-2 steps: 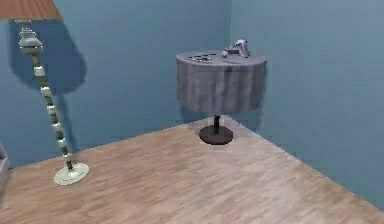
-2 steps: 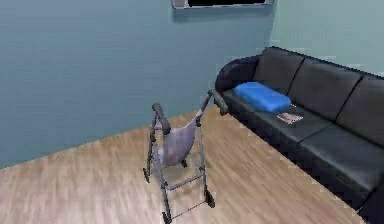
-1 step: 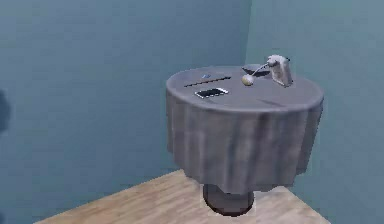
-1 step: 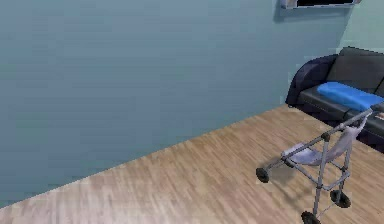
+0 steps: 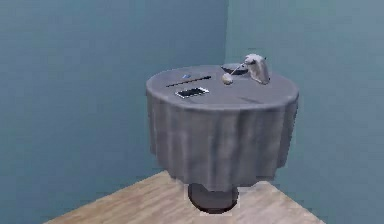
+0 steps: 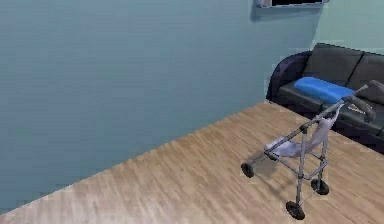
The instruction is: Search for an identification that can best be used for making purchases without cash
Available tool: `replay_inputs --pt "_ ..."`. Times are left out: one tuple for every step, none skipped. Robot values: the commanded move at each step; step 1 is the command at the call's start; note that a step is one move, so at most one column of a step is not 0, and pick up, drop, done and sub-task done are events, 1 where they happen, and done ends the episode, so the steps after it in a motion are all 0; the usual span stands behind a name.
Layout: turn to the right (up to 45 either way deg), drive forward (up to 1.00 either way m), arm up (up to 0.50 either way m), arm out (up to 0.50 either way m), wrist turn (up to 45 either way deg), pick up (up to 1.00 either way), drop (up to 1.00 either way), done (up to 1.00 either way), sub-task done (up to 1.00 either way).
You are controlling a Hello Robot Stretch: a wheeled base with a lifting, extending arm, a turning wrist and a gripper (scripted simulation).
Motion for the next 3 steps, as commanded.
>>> replay_inputs --pt "0.0 0.40 0.00 0.00 0.0 0.00 0.00 0.00 0.00" --pt "0.0 1.00 0.00 0.00 0.0 0.00 0.00 0.00 0.00" --pt "0.0 0.00 0.00 0.00 0.0 0.00 0.00 1.00 0.00"
